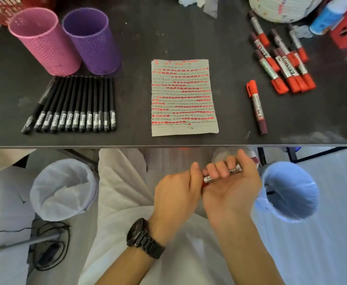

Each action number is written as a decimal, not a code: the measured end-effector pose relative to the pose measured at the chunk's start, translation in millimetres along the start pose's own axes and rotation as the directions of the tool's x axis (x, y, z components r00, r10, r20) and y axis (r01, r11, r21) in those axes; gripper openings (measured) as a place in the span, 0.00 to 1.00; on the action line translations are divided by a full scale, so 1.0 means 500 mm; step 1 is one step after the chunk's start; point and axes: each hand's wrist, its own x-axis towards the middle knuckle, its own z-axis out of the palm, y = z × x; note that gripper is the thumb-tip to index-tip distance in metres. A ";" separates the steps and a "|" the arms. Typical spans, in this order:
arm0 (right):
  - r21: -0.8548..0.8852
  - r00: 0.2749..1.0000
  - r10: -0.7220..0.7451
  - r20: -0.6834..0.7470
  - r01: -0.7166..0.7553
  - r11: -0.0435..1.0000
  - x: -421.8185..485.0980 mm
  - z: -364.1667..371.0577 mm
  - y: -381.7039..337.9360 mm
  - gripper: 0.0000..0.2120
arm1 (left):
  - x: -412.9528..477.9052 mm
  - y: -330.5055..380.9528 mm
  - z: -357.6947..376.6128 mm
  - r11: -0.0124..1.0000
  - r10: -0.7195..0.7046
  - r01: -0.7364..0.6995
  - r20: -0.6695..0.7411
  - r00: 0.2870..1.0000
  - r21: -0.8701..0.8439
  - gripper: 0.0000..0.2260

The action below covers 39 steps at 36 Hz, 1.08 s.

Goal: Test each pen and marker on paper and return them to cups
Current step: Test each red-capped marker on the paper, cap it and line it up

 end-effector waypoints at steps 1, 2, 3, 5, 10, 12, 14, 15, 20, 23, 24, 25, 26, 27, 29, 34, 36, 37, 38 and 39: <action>0.002 1.000 0.009 -0.008 -0.009 1.000 0.001 0.001 -0.003 0.22 | 0.001 0.001 0.000 1.000 -0.002 0.002 -0.002 1.000 -0.006 0.27; -0.003 1.000 0.013 -0.010 -0.013 1.000 0.003 0.000 -0.006 0.23 | 0.002 0.003 -0.001 1.000 -0.001 0.001 0.002 1.000 -0.010 0.27; -0.020 1.000 0.012 -0.004 -0.012 1.000 0.004 -0.002 -0.010 0.24 | 0.002 0.005 -0.002 1.000 0.004 -0.004 0.011 1.000 -0.018 0.28; -0.071 0.999 -0.003 0.045 0.006 0.997 0.005 -0.005 -0.023 0.24 | 0.001 0.009 -0.003 0.997 0.030 -0.028 0.035 0.999 -0.067 0.28; -0.184 0.962 0.004 0.272 0.048 0.982 0.000 -0.001 -0.048 0.21 | -0.005 0.023 0.000 0.956 -0.002 0.048 0.157 0.988 -0.289 0.27; -0.194 0.937 0.040 0.347 0.030 0.980 -0.001 0.001 -0.071 0.21 | -0.007 0.013 -0.004 0.933 -0.049 0.126 0.231 0.972 -0.336 0.26; -0.184 0.912 0.031 0.409 0.049 0.982 0.003 0.002 -0.115 0.20 | -0.010 -0.018 -0.015 0.901 -0.129 0.243 0.313 0.941 -0.359 0.28; -0.166 0.902 0.005 0.432 0.075 0.983 0.008 0.004 -0.140 0.20 | -0.011 -0.037 -0.026 0.893 -0.184 0.294 0.322 0.929 -0.339 0.29; -0.065 0.907 -0.060 0.416 0.095 0.993 0.045 0.016 -0.183 0.23 | -0.003 -0.081 -0.080 0.900 -0.255 0.278 0.109 0.961 -0.337 0.31; -0.070 0.922 -0.023 0.387 0.054 0.996 0.061 0.024 -0.164 0.23 | 0.022 -0.053 -0.113 0.884 -0.153 0.168 0.069 0.986 -0.437 0.32; -0.099 0.925 -0.022 0.379 0.064 0.993 0.064 0.026 -0.160 0.23 | 0.031 -0.041 -0.123 0.867 -0.116 0.129 0.055 0.992 -0.481 0.30; -0.143 0.928 -0.022 0.372 0.081 0.986 0.066 0.029 -0.157 0.23 | 0.040 -0.030 -0.133 0.868 -0.077 0.078 0.023 0.997 -0.490 0.28; -0.199 0.930 -0.025 0.368 0.105 0.974 0.068 0.033 -0.154 0.24 | 0.049 -0.018 -0.142 0.891 -0.042 0.024 -0.028 0.999 -0.453 0.25; -0.256 0.928 -0.029 0.372 0.133 0.958 0.070 0.037 -0.152 0.26 | 0.059 -0.009 -0.149 0.922 -0.017 -0.017 -0.086 0.996 -0.386 0.23; -0.343 0.915 -0.039 0.403 0.191 0.920 0.074 0.050 -0.150 0.30 | 0.083 0.004 -0.158 0.965 0.018 -0.069 -0.196 0.980 -0.253 0.18; -0.501 0.892 -0.065 0.447 0.310 0.808 0.089 0.090 -0.145 0.34 | 0.156 0.005 -0.142 0.981 0.184 -0.194 -0.235 0.954 -0.019 0.16; -0.572 0.887 -0.108 0.448 0.377 0.729 0.098 0.110 -0.139 0.29 | 0.175 -0.004 -0.124 0.966 0.254 -0.238 -0.223 0.941 0.097 0.20; -0.601 0.877 -0.137 0.460 0.421 0.679 0.103 0.117 -0.136 0.25 | 0.180 -0.008 -0.114 0.959 0.273 -0.247 -0.219 0.937 0.139 0.21; -0.622 0.862 -0.169 0.478 0.468 0.627 0.110 0.123 -0.132 0.22 | 0.182 -0.014 -0.105 0.953 0.283 -0.247 -0.217 0.934 0.176 0.22; -0.638 0.843 -0.199 0.499 0.513 0.574 0.118 0.126 -0.129 0.19 | 0.182 -0.020 -0.097 0.945 0.293 -0.247 -0.218 0.931 0.215 0.22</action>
